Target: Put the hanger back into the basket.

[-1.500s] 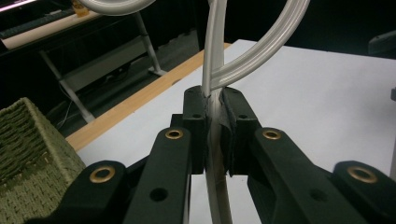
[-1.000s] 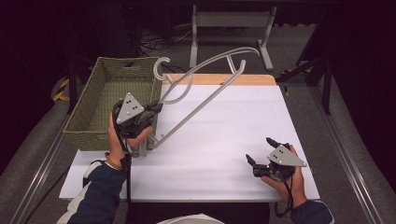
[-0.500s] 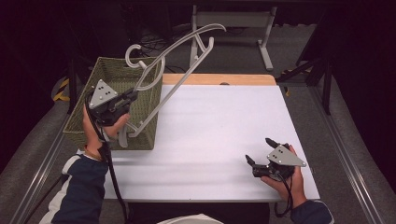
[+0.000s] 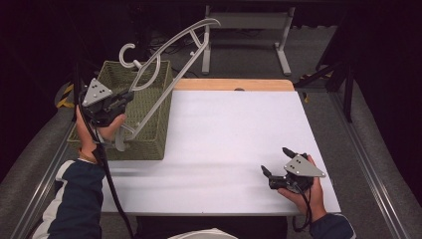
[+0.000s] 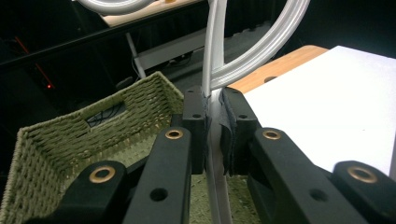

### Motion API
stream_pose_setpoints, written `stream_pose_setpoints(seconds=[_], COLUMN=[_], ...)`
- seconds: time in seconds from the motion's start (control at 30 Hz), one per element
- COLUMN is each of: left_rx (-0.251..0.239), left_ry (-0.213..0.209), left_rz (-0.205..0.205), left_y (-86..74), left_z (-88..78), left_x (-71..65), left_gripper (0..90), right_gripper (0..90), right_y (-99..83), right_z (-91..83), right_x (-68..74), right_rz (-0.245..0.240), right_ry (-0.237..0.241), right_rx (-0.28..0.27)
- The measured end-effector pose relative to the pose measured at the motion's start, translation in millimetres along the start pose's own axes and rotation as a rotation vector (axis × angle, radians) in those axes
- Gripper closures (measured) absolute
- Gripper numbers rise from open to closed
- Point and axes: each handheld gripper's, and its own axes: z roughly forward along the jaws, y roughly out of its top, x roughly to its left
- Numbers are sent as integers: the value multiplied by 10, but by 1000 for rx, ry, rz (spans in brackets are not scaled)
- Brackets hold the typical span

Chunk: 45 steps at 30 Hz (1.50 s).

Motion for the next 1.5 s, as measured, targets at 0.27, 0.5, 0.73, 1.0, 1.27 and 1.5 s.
stream_pose_setpoints(seconds=[0.27,0.5,0.73,1.0,1.27,1.5], left_rx=[28,35,69,138,236,278], left_ry=[30,37,81,105,99,109], left_rz=[1,-10,-26,-20,-36,-38], left_y=[-52,-67,-126,-210,-444,-483], left_z=[98,153,209,362,546,555], left_x=[213,398,559,707,739,754], left_gripper=[820,819,819,819,818,813], right_gripper=[102,102,102,102,102,102], right_y=[-7,-9,-13,-14,-20,-17], right_z=[13,26,40,59,61,72], right_x=[1,14,21,38,46,62], right_rz=[-2,-4,-5,-13,-14,-23], right_ry=[2,8,17,26,36,48], right_rx=[8,17,25,34,40,50])
